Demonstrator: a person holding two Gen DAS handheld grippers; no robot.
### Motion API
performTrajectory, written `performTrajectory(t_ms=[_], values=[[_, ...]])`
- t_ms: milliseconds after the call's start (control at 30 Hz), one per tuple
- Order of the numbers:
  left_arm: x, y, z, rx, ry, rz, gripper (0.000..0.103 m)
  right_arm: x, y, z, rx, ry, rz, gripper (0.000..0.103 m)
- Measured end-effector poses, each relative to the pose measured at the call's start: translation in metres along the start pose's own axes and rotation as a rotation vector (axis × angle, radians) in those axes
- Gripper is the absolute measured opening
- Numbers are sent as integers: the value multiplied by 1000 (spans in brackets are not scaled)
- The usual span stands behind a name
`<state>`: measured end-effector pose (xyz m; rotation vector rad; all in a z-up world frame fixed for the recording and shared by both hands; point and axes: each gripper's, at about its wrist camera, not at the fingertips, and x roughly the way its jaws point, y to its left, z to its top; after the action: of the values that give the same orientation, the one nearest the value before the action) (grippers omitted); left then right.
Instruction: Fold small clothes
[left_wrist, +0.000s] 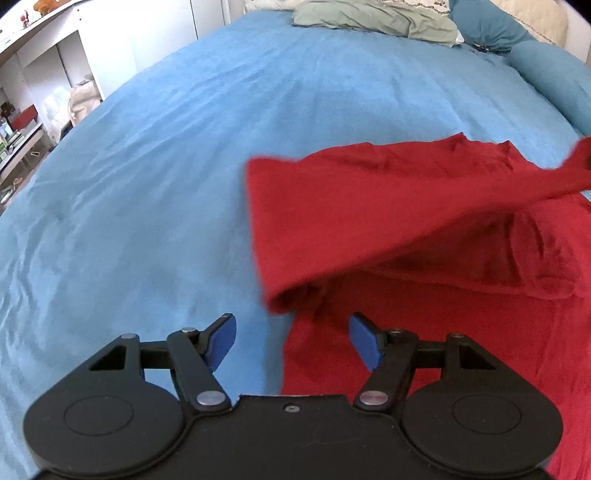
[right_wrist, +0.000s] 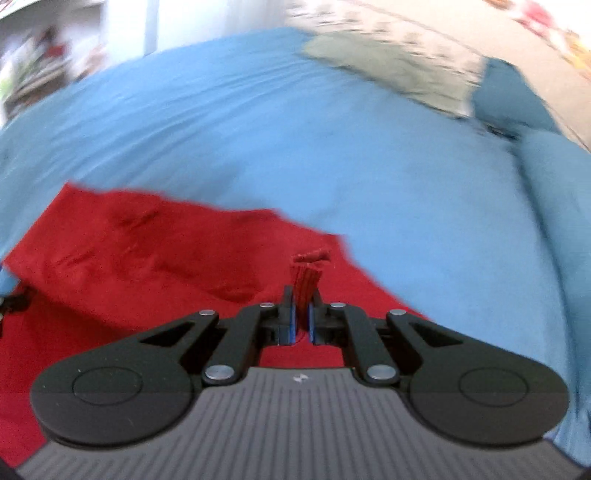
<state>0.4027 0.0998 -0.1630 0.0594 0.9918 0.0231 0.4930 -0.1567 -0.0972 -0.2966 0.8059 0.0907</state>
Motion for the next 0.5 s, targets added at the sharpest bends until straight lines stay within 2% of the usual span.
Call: performTrajectory(t_ms=[100,167,300,400,500], values=[[6,-4,2,9,9,1,72,-8,-38,-19,113,-7,-108,21],[10,-7,1,20,14,6,72,-5,-60,-40,179,29,-148,21],[13,-8,0,32,13,12,72,12,-72,-78,204,103,-142,21],[12,-8,0,31,13,9,72,10,-75,-87,234,76,-126,21],[12,-8,-1,35,14,7,73,2,-79,-87,273,33,-167,21]])
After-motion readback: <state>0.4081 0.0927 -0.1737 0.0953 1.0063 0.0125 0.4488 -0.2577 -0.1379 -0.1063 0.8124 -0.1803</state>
